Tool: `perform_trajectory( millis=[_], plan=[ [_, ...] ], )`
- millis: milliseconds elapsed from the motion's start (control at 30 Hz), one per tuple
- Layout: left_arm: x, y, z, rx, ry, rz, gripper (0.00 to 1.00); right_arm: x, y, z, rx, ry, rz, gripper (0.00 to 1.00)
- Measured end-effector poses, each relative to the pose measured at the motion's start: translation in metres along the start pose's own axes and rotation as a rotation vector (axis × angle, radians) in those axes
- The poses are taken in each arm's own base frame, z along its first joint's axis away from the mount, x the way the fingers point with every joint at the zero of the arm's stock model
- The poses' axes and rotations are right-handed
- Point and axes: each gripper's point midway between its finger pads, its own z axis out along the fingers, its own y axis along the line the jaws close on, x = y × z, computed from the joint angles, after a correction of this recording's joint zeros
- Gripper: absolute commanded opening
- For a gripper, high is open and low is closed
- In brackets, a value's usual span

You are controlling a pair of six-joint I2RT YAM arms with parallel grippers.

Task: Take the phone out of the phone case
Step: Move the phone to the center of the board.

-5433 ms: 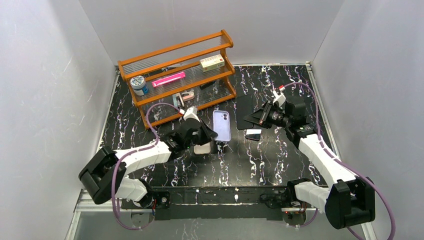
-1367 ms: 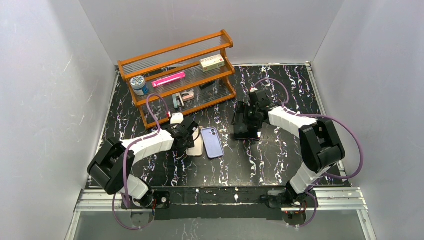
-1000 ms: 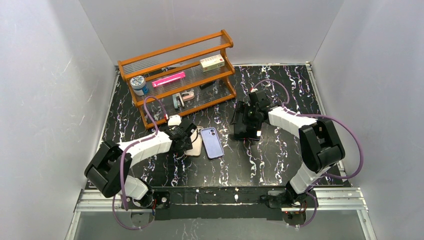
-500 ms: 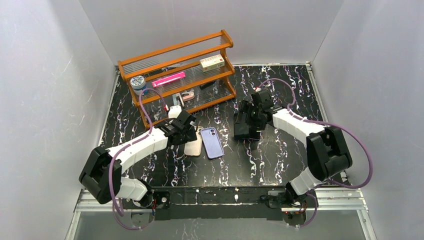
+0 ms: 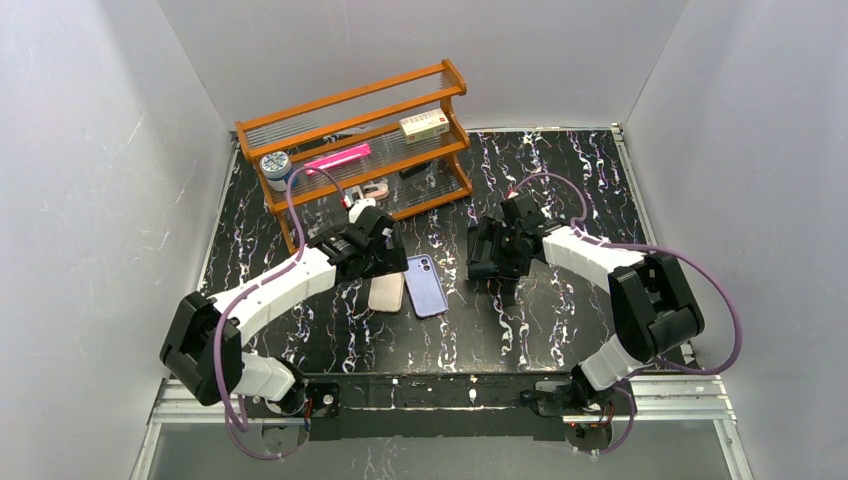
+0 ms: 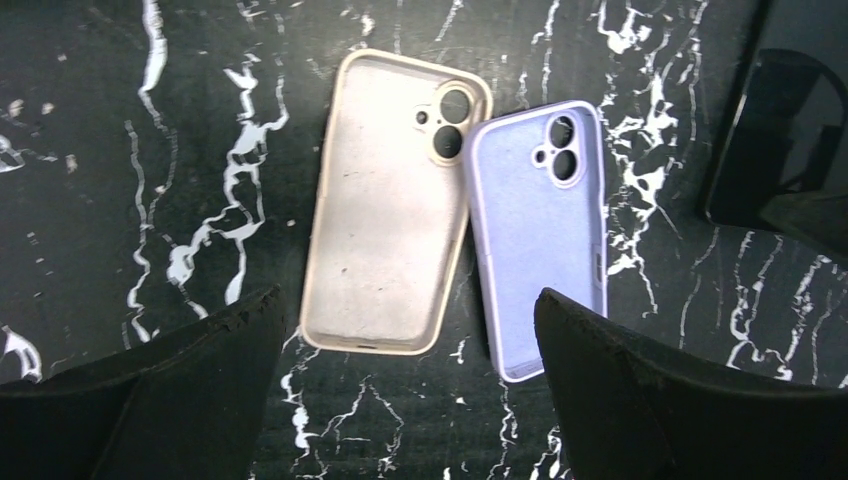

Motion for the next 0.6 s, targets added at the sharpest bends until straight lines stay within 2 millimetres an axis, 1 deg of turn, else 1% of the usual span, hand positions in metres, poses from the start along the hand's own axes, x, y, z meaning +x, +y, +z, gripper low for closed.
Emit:
perform_trajectory(
  millis=[167,300,433,533,600],
  plan=[
    [0.003,-0.015,0.008,0.043,0.043,0.009,0.91,0.005,0.014,0.003,-0.051,0.019,0.006,0.99],
    [0.01,-0.024,0.019,0.055,0.09,0.023,0.91,0.004,0.022,0.003,-0.087,0.018,0.008,0.99],
    [0.012,-0.034,0.031,0.071,0.119,0.033,0.91,0.001,0.032,0.002,-0.137,0.01,0.002,0.99],
    [0.012,-0.044,0.041,0.087,0.135,0.037,0.91,0.0,0.035,0.002,-0.154,0.001,0.001,0.99],
    [0.013,-0.048,0.047,0.09,0.145,0.042,0.91,0.002,0.032,0.0,-0.149,-0.003,0.002,0.99]
  ],
)
